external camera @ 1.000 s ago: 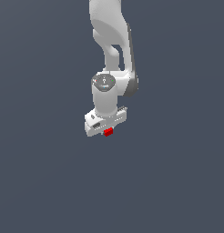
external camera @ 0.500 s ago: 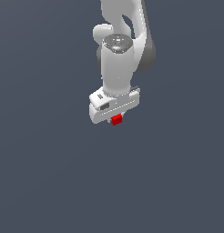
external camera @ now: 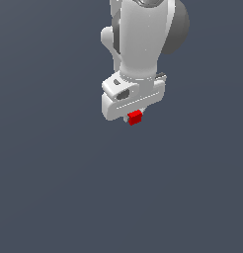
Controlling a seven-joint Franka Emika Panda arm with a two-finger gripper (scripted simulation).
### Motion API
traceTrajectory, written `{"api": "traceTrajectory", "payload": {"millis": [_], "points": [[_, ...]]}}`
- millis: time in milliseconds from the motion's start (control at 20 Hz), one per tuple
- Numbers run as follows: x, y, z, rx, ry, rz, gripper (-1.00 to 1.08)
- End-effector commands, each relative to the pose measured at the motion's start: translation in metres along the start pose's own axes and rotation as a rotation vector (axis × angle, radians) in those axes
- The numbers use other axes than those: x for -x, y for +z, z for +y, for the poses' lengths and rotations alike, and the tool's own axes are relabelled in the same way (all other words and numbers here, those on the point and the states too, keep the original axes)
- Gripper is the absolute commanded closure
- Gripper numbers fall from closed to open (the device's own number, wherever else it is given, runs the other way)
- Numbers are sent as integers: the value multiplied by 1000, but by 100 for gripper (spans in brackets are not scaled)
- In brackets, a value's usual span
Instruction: Pick up the red cube and move it to a goal position.
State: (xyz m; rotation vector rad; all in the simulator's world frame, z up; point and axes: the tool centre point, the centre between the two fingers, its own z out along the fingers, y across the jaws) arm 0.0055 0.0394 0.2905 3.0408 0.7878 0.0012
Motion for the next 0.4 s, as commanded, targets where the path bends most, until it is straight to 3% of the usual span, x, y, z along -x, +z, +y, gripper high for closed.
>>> {"api": "traceTrajectory", "payload": {"millis": [0,350], "points": [[-3,-11,-2,0,1,-1,108],[-6,-20,-4,-1,1,-1,108]]}}
